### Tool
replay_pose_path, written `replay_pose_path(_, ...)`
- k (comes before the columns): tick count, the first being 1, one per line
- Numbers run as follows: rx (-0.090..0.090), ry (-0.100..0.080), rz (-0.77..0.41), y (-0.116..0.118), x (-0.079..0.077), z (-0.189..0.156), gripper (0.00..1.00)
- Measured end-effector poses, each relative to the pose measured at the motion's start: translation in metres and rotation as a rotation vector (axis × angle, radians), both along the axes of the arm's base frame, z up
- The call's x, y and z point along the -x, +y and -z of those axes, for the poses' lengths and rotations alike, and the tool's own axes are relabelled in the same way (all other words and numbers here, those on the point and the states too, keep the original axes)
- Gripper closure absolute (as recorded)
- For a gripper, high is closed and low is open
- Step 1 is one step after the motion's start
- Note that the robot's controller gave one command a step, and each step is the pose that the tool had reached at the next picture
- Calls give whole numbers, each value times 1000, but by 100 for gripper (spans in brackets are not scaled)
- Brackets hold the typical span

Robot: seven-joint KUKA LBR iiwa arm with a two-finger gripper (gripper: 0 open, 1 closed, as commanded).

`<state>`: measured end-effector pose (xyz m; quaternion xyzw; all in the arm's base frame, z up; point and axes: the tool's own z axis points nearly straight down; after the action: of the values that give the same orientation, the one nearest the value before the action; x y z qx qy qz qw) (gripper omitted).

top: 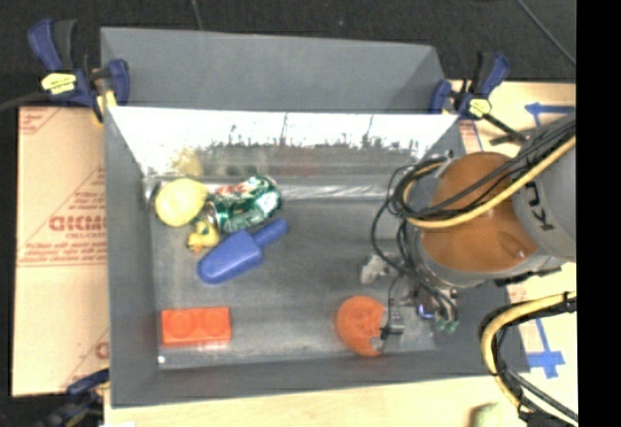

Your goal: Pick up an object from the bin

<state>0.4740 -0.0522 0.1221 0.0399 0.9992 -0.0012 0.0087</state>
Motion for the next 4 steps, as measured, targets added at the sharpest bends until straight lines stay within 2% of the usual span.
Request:
replay_pose_path(1,0,13,-65,0,1,17,0)
replay_pose_path(2,-3,5,206,1,1,50,0)
replay_pose_path(3,2,6,-142,-5,2,52,100)
replay_pose_path(4,3,6,-143,-5,2,52,100)
